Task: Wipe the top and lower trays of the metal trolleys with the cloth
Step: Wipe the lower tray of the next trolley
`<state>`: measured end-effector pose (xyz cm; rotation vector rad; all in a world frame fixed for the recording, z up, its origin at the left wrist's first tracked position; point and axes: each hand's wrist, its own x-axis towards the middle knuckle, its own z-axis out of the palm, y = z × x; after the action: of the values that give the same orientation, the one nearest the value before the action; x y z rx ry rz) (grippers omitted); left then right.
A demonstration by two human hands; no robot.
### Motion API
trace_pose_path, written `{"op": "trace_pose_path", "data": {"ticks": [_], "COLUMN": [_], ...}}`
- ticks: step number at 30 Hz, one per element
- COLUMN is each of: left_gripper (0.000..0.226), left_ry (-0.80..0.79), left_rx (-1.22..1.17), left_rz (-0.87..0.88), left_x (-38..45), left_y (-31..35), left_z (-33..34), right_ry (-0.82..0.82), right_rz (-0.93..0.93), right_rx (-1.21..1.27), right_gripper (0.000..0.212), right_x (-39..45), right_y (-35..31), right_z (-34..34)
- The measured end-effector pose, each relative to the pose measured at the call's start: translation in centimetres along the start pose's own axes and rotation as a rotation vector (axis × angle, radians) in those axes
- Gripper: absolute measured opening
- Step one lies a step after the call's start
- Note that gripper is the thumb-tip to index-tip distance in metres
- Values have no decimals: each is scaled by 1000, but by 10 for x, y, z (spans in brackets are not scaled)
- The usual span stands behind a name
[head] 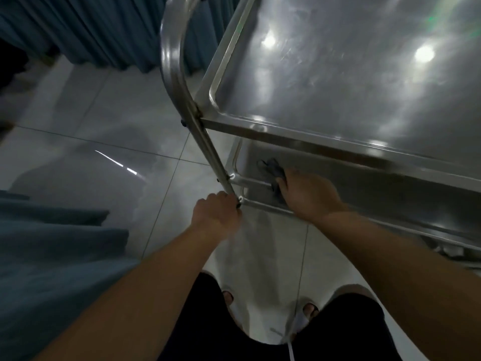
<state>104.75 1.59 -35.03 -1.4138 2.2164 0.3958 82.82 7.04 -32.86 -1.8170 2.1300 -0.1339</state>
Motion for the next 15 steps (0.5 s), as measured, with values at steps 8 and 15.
{"op": "trace_pose_path", "data": {"ticks": [8,15], "left_gripper": [66,19], "left_ry": [245,501], "left_rx": [-384,-951], "left_rz": [-185,11], "left_x": [72,110], "left_y": [-55,-57], "left_z": [29,23], "right_ry": [312,503], "right_rz": [-87,-51], "right_rx": [-128,-51], "right_gripper": [41,39], "right_x": [77,105], "right_y": [3,-2], "right_z": [33,47]}}
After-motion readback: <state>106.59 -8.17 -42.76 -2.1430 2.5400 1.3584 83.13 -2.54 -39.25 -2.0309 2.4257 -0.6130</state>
